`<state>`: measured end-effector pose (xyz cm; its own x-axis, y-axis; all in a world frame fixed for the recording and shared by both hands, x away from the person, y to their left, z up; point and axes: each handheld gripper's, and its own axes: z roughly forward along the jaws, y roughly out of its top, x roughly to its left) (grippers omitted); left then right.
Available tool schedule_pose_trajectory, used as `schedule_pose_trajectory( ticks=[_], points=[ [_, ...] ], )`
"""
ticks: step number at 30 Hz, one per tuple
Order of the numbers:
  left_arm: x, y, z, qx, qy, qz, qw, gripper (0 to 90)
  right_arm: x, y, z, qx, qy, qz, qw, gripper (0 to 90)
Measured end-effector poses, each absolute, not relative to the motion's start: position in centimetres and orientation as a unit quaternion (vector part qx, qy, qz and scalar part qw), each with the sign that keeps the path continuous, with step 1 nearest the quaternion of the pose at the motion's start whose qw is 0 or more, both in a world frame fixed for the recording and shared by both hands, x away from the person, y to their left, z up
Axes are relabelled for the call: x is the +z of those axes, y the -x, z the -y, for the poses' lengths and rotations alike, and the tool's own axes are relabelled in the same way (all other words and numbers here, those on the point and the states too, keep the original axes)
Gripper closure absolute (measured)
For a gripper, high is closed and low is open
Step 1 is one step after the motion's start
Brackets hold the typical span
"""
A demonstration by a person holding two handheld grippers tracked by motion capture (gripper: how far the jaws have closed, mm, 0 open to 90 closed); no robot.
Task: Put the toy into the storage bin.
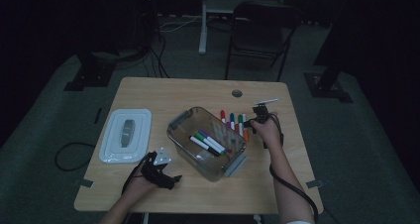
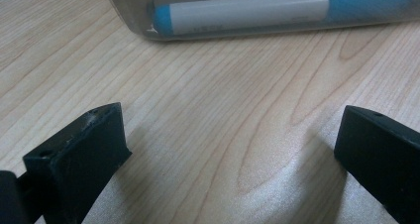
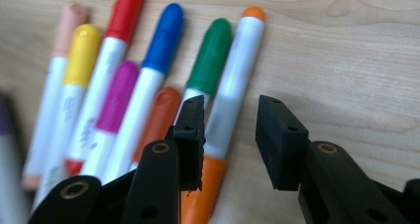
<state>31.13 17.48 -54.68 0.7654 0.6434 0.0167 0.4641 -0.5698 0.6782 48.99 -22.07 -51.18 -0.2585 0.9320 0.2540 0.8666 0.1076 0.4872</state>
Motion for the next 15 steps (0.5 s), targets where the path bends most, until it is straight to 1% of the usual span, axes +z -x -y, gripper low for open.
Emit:
schedule_pose_trajectory(
  ticks=[1, 3, 5, 7, 13, 15],
  points=[
    [-54.7, -31.1, -17.5, 0.132, -0.876, -0.316, 0.339, 0.4, -51.5, -49.3, 22.0, 0.274, -0.613, -0.739, 0.052, 68.7],
    [-54.7, -31.1, -17.5, 0.132, -0.876, -0.316, 0.339, 0.4, -51.6, -49.4, 22.0, 0.264, -0.621, -0.736, 0.056, 75.3],
    [-54.7, -31.1, -17.5, 0.132, -0.876, -0.316, 0.339, 0.4, -51.7, -49.4, 22.3, 0.262, -0.632, -0.727, 0.059, 76.6],
    [-54.7, -31.1, -17.5, 0.132, -0.876, -0.316, 0.339, 0.4, -51.6, -49.3, 22.7, 0.264, -0.647, -0.714, 0.049, 76.8],
    [-54.7, -31.1, -17.5, 0.132, -0.876, -0.316, 0.339, 0.4, -50.6, -48.7, 24.0, 0.282, -0.658, -0.696, 0.057, 76.8],
    [-54.7, -31.1, -17.5, 0.132, -0.876, -0.316, 0.339, 0.4, -48.9, -47.7, 24.9, 0.294, -0.652, -0.697, 0.057, 76.8]
  ],
)
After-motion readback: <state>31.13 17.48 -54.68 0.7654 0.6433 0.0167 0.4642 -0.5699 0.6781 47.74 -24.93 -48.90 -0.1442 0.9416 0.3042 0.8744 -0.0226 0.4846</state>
